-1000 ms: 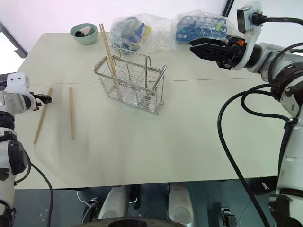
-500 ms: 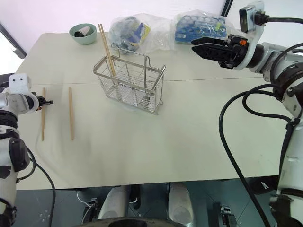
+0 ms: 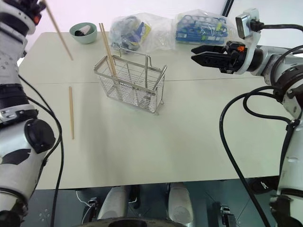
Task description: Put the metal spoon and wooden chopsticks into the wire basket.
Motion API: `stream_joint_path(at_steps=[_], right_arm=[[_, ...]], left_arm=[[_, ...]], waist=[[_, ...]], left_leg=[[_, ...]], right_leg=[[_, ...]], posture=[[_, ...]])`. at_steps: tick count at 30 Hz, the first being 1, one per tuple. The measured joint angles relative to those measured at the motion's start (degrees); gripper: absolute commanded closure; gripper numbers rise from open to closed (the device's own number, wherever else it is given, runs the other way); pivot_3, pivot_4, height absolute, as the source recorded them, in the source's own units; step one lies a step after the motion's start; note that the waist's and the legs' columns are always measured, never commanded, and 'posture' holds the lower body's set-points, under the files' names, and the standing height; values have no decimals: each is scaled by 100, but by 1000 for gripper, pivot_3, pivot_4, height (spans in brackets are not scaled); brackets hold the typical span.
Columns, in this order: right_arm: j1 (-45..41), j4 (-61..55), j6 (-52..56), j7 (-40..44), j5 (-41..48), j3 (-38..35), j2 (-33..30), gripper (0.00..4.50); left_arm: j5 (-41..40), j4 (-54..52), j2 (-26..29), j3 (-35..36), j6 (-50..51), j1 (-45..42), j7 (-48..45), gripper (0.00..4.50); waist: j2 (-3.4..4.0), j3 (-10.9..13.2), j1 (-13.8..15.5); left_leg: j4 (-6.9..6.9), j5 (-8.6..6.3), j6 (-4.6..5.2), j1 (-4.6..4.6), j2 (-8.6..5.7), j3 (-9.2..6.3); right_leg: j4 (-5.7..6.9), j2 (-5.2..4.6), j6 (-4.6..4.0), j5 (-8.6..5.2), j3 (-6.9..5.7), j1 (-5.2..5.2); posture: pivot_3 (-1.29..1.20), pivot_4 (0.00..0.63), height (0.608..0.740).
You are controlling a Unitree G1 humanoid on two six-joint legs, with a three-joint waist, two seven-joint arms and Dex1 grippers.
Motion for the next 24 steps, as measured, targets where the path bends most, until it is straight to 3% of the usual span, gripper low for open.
stream_joint_path(at_steps=[6,12,24], right_arm=[[-1,0,6,0,-33,-5,41,960],[-1,0,108,0,71,-5,-6,960],[-5,0,228,0,221,18,-39,960]], left_arm=[[-123,-662,-587,-875,192,-78,-433,4449],[423,-525,-766,-1389,-242,134,-472,4449],[1069,-311,-1045,-1362,-1594,583,-335,4449]], waist=[[0,0,4],[2,-1,1],[2,-1,22]], left_leg=[[4,1,2,3,-1,1],[4,1,2,4,0,3],[7,1,2,3,0,2]], right_leg=[[3,2,0,0,1,2],[2,4,0,0,3,2],[1,3,0,0,3,3]], posture=[[0,150,707],[0,150,707],[0,150,707]])
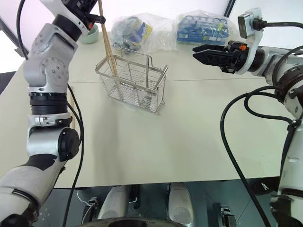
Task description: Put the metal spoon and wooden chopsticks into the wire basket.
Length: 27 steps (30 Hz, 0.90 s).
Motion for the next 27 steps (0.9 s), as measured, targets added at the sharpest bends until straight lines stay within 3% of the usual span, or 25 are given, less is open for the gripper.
stream_joint_path(at_steps=[7,10,16,17,22,27], right_arm=[[-77,0,0,0,148,145,30,960],[-87,0,-1,0,195,197,29,960],[-87,0,-2,0,313,301,42,960],[-87,0,-2,0,335,313,42,960],[-86,0,-28,-1,416,389,42,960],[-50,0,-244,0,319,364,40,960]], left_arm=[[442,-293,-412,-248,-239,879,406,4449],[704,-694,-426,-300,-405,1005,639,3313],[548,-1627,-590,-297,46,989,913,331],[490,-1784,-600,-294,202,989,966,79],[277,-2478,-469,-215,1359,986,1437,79],[719,-1988,218,33,3590,897,2470,79]], waist=[[0,0,-6],[0,0,-1],[1,0,21],[1,0,19],[1,0,14],[4,-2,-13]], left_leg=[[0,0,0,-1,1,0],[1,0,0,-2,2,-2],[1,0,0,-2,1,-3],[1,0,0,-1,1,-3],[1,0,0,0,1,-5],[1,1,1,2,2,-6]], right_leg=[[0,1,0,0,0,-1],[0,1,0,0,0,-1],[-1,0,0,0,0,0],[-1,0,0,0,0,0],[1,1,0,0,0,0],[7,4,0,-1,1,0]], posture=[[0,150,707],[0,150,707],[0,150,707],[0,150,707],[0,150,707],[0,150,707]])
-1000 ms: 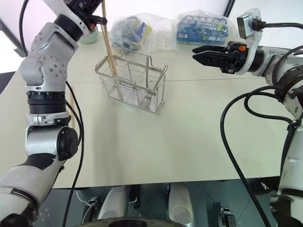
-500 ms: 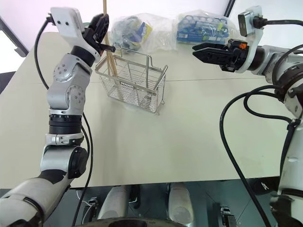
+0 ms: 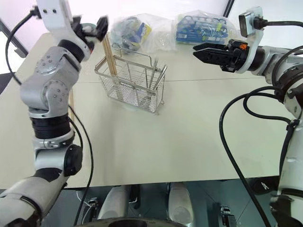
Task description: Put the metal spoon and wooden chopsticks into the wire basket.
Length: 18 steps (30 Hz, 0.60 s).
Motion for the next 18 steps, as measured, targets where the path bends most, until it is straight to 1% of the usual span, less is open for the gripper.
stream_joint_path(at_steps=[2,4,8,14,18], right_arm=[[53,0,-58,0,-39,-19,3,960],[95,0,-115,0,-84,-55,14,960],[151,0,-155,0,-90,-89,48,960],[150,0,-155,0,-85,-88,62,960],[150,0,-159,0,-78,-85,64,960]], left_arm=[[192,371,267,4,521,-1,144,79],[302,799,382,129,762,-60,269,79],[406,1413,410,454,774,-77,364,79],[520,1709,416,516,698,-73,384,79],[532,2068,465,631,905,-27,414,79]], waist=[[0,0,-2],[0,0,10],[-2,1,32],[-2,1,5],[-2,1,-3]], left_leg=[[0,0,0,-1,0,-1],[0,0,-1,-2,0,-2],[1,-1,-2,-5,0,-3],[0,-1,-4,-3,0,-3],[-1,-1,-4,-3,1,-3]], right_leg=[[-1,2,0,0,0,0],[-1,2,0,0,0,0],[-4,1,0,0,0,1],[-4,2,0,0,0,1],[-4,2,0,0,0,1]], posture=[[0,150,707],[0,150,707],[0,150,707],[0,150,707],[0,150,707]])
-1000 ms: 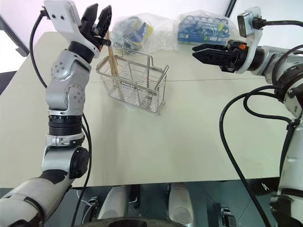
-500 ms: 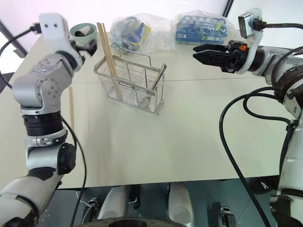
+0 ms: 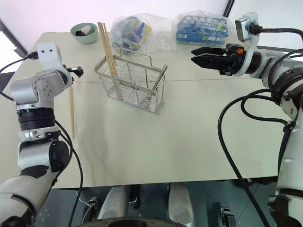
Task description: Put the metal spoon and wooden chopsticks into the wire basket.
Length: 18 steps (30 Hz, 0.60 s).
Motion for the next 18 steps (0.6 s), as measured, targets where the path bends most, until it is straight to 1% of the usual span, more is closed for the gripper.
stream_joint_path(at_steps=[6,12,16,18], right_arm=[[0,0,-47,0,21,9,18,960],[0,0,-73,0,105,60,23,960],[0,0,-114,0,188,130,72,960],[0,0,-113,0,198,134,90,960]], left_arm=[[126,390,-5,25,251,111,108,79],[232,592,-148,26,345,189,196,79],[225,645,-211,200,359,210,249,79],[217,665,-225,291,363,205,279,610]], waist=[[0,0,11],[0,0,9],[0,0,1],[0,-1,1]], left_leg=[[0,0,0,-1,0,0],[0,0,0,-1,0,0],[0,0,-1,2,0,2],[0,0,-1,4,0,3]], right_leg=[[0,-1,0,0,0,0],[0,-1,0,0,0,0],[2,-2,0,0,0,0],[3,-2,0,0,0,0]], posture=[[0,150,707],[0,150,707],[0,150,707],[0,150,707]])
